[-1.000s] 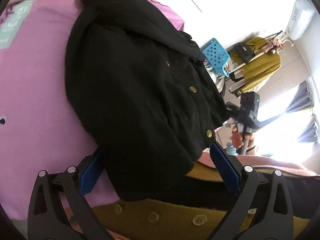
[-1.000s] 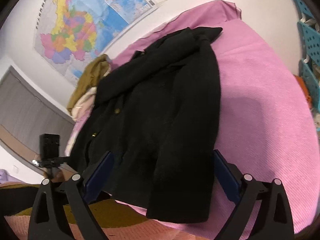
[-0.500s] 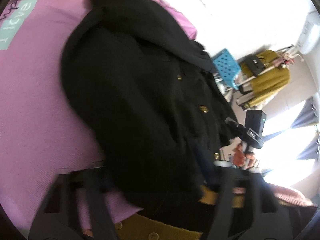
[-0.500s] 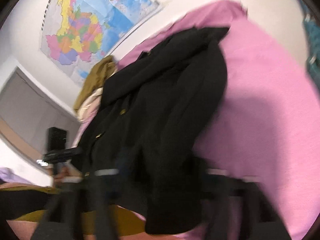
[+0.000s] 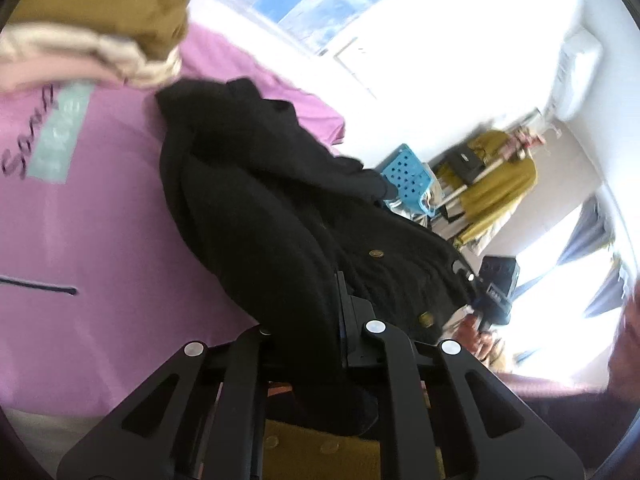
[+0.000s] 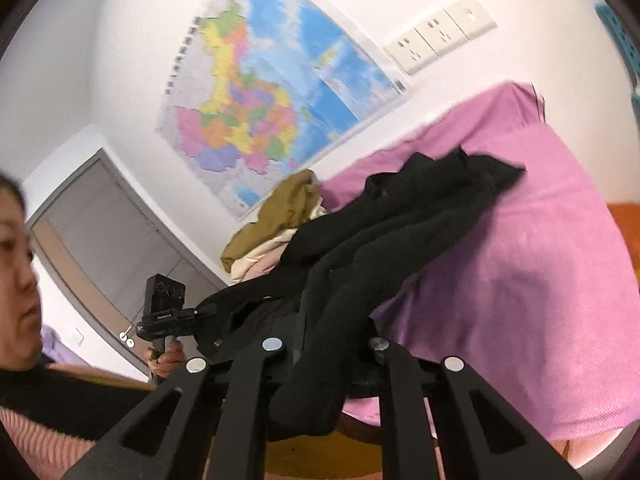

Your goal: Fold large clothes

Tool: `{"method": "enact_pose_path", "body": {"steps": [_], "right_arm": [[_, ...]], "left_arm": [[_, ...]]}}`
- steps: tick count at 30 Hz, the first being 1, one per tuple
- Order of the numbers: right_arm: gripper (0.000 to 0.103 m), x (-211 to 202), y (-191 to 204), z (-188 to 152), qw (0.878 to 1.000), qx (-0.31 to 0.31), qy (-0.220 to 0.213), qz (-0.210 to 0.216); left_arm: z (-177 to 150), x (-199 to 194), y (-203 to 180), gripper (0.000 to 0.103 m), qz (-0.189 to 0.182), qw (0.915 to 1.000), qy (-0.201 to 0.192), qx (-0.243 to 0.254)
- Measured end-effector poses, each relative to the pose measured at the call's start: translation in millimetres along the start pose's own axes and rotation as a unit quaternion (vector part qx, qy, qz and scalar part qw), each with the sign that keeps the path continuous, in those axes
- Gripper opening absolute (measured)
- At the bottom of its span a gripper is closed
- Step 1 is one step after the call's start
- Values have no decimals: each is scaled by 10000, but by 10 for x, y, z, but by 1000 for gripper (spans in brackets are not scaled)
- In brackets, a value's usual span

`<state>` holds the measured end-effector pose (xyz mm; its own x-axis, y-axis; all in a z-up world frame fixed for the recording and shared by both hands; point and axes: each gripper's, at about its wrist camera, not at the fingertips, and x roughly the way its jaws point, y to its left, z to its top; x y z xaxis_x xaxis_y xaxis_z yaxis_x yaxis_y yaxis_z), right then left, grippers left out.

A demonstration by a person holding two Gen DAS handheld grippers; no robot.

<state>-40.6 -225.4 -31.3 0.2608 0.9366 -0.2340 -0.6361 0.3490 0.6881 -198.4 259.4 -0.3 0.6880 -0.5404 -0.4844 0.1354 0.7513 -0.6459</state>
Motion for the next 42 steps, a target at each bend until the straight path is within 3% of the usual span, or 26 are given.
{"method": "enact_pose_path", "body": {"steps": [2,5,7,13,22,31,42], "right_arm": [[11,18,-57,-64,9999,97,110,22],[12,164,-263,-202,9977,368,513,-260],[13,242,-371,-288,9955,594,709,-222],[13,105,-236,-186,9979,471,398,-218],[13,187,-289,430,9981,617,-37,-52],[13,421,-562,1127,9953,943,-212,70],[13,1014,-1028,1819,9883,1517,-24,-157]], "left_arm": [[-41,-32,4,13,37,9998,65,183],[-102,143,213,13,97,9987,492,-103],[-140,248,313,13,275,9972,650,-233],[9,138,264,13,127,9989,414,-151],[527,130,108,13,104,9995,290,-44],[1207,266,-46,13,339,9988,290,216],[2032,705,309,13,688,9962,506,-181]]}}
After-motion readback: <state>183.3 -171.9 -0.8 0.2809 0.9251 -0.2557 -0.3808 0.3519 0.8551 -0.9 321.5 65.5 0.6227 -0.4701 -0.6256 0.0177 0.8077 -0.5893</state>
